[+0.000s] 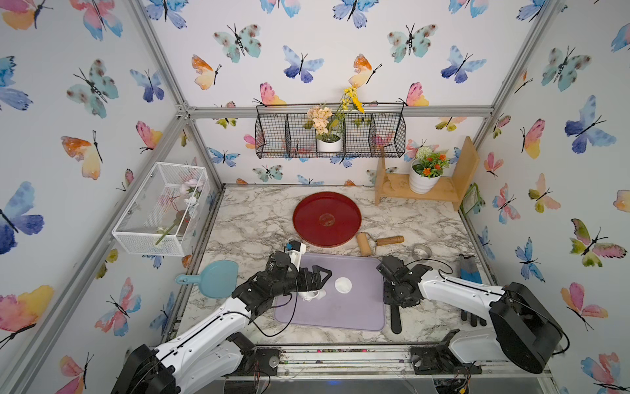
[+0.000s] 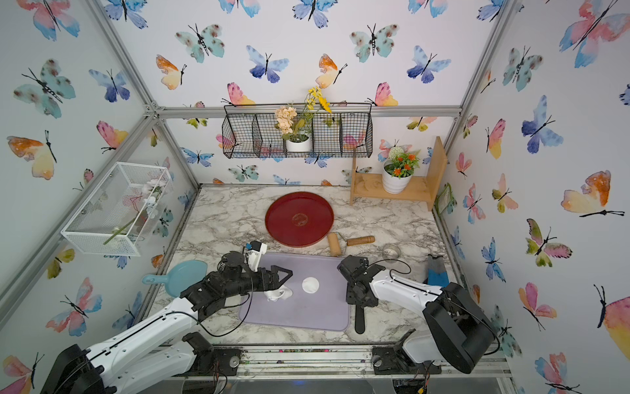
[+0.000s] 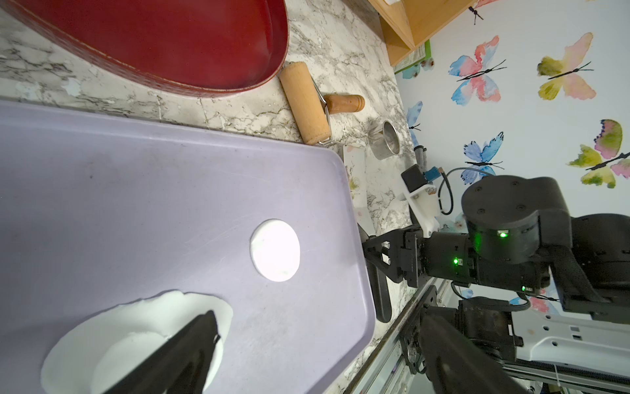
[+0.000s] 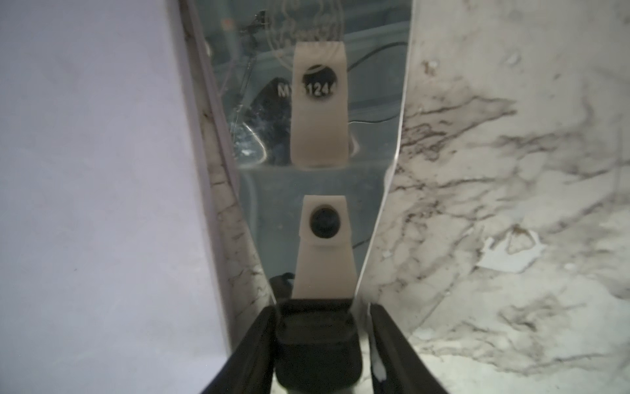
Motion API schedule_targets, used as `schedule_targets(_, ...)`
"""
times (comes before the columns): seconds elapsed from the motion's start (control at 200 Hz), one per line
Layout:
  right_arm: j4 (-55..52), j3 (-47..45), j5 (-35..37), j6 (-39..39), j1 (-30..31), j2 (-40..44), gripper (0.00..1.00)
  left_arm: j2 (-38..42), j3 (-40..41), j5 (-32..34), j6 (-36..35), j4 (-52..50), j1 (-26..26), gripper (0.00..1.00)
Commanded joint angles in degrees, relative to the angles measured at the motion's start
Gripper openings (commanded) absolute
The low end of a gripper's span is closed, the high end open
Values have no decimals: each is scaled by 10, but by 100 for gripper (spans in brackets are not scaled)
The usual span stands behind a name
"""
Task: Roll out the dumpling wrappers from the dough
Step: Pick up the spatula from the center of the board.
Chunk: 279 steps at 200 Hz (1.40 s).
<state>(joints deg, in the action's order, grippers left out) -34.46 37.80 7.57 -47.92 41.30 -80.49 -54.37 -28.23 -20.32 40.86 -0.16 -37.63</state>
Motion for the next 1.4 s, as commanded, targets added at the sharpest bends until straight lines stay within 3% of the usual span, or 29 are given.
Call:
schedule_targets(0.0, 18, -12, -7, 5, 1, -34, 33, 10, 8, 21, -9, -4, -1, 99)
schedule_targets(0.125, 9, -18, -8, 5, 1, -24, 8, 13, 8, 25, -9, -6, -1, 99)
schedule_targets(0.175, 0, -19, -4, 3, 0, -10, 2, 12, 6, 25, -9, -6, -1, 99)
schedule_targets(0.556, -82, 41, 63, 37, 1, 113, 2, -25, -30, 2, -14, 17, -1, 99)
schedule_targets(0.731, -66, 51, 68, 76, 2, 145, 2, -54, -42, -32, 4, 52, -3, 99)
schedule_targets(0.936, 64, 32, -25, 181, 1, 214, 2, -94, -62, -63, 27, 103, -18, 99)
schedule_targets(1.111, 129, 37, -118, 258, 5, 209, 2, -124, -78, -98, 43, 153, -26, 99)
schedule_targets(1.332, 164, 49, -156, 307, 32, 173, 2, -143, -97, -98, 53, 167, -26, 100)
schedule_targets(1.392, 174, 49, -154, 310, 42, 171, 2, -155, -100, -102, 61, 172, -26, 96)
